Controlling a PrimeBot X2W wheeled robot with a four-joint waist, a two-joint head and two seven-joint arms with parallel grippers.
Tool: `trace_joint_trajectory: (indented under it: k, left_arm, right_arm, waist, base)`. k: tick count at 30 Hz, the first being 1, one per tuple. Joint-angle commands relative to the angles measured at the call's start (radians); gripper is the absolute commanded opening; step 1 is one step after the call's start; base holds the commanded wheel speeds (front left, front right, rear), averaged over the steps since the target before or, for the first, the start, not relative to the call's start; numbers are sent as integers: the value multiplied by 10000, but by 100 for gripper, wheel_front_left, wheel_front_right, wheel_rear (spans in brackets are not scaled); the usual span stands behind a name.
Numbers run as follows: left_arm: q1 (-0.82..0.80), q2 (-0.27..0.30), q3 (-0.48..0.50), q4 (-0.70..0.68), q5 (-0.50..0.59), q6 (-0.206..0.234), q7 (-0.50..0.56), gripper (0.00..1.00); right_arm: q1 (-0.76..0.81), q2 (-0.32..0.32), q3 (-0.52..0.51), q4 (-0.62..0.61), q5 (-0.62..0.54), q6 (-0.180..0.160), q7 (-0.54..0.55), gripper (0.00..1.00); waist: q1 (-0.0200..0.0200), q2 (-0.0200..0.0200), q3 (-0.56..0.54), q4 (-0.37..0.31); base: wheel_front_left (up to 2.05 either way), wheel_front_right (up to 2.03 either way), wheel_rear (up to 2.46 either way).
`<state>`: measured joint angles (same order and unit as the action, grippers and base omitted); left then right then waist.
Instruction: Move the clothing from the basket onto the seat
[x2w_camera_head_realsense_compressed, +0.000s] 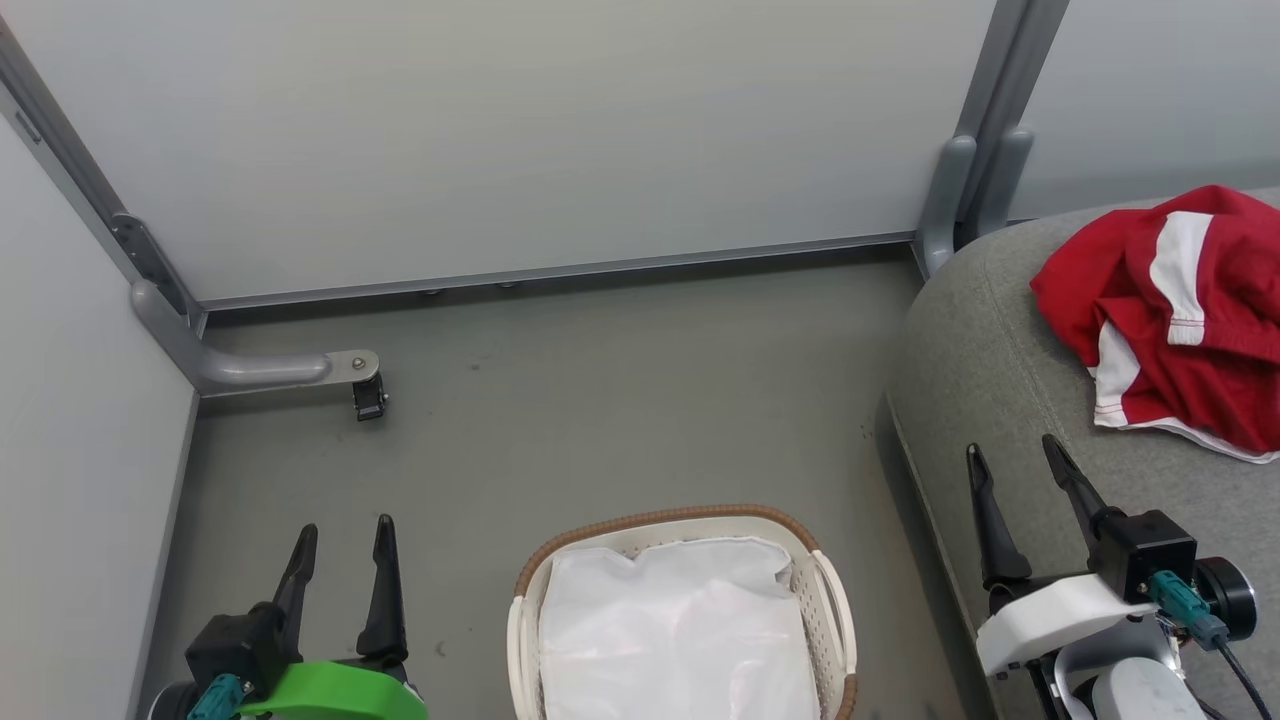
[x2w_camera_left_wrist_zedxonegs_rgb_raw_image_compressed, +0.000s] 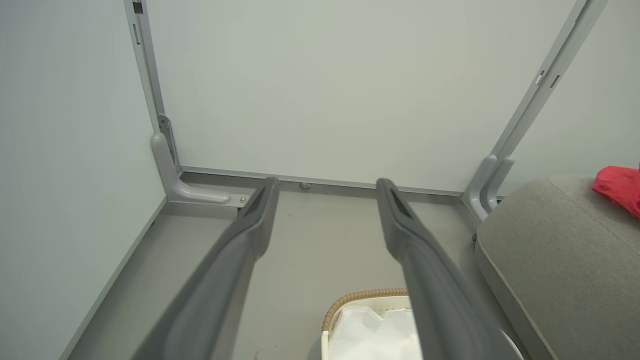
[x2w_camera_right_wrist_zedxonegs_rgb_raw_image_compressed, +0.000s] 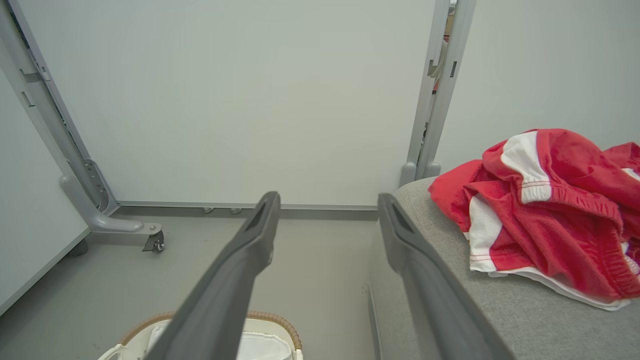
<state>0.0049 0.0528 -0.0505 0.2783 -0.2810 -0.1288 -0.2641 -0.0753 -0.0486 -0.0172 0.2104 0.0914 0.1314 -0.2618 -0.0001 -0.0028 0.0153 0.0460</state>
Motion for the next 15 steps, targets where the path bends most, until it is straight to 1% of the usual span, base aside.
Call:
trace_joint_trajectory:
  k: [1,11,12,15]
  left_arm:
    - [126,-10,-10,38,-10,-35,-3,100]
    - [22,-23,8,-15,61,-35,-3,100]
    - [0,-15,-21,-12,-4,0,0,0]
    - [39,-29,-65,159,-24,2,4,0]
  right_arm:
    - [140,-38,9,67,17,-15,-47,100]
    - [164,-37,71,137,51,-15,-47,100]
    - [37,0,65,115,25,0,0,0]
    - [82,54,62,343,43,0,27,0]
  waist:
    - [1,28,-2,17]
    - [1,28,18,63]
    - [1,0,18,63]
    - [1,0,19,65]
  base:
    - [0,0,0]
    - [0,0,0]
    - [0,0,0]
    - [0,0,0]
